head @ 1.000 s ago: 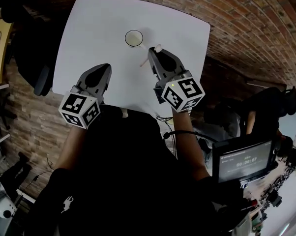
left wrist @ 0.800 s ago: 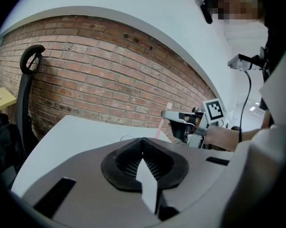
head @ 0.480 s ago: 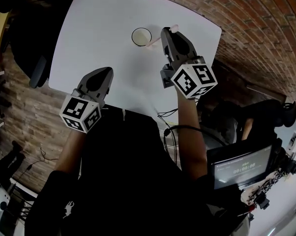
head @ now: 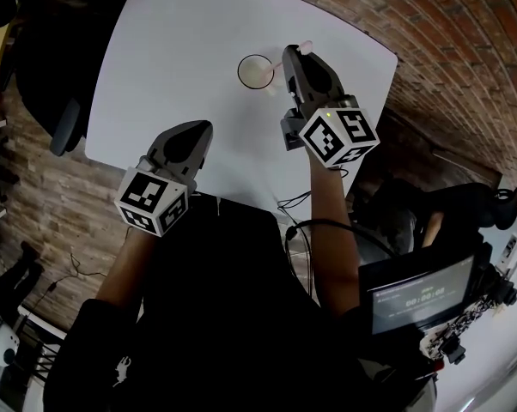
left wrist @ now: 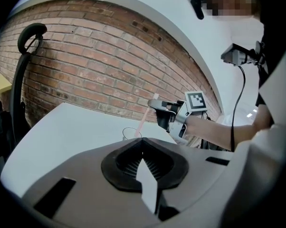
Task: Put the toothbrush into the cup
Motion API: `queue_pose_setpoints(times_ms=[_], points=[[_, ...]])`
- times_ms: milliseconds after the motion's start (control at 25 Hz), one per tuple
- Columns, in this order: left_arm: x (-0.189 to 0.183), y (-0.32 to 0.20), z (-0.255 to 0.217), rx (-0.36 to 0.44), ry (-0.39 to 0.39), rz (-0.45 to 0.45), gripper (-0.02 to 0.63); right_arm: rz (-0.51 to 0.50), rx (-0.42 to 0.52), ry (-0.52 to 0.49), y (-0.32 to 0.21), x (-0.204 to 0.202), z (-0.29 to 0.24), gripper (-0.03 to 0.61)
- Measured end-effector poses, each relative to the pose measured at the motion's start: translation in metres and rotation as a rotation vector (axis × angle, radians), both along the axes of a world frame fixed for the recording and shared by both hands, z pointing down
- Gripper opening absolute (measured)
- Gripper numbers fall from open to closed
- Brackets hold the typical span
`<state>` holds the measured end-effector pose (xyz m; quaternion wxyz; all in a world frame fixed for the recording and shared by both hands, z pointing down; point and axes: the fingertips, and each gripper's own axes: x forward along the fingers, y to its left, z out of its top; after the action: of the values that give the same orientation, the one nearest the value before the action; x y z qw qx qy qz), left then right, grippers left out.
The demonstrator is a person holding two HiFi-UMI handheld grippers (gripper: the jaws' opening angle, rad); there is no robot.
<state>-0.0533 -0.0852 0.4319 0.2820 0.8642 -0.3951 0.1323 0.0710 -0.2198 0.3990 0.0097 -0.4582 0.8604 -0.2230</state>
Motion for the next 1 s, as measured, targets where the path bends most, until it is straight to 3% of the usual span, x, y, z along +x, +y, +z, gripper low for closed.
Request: queue_pose_setpoints(times_ms=[640,1000], points=[[0.002,-0.012,0.031,-0.065,-0.046,0.006,0.005,0.001,-0.123,-0.009,-0.013,0.001,0.071,0.016],[-0.007,-0.012,0.027,-0.074,-0.057,0.001,0.005,0.000,-0.155,-0.006,-0.008,-0.005,0.079,0.017]])
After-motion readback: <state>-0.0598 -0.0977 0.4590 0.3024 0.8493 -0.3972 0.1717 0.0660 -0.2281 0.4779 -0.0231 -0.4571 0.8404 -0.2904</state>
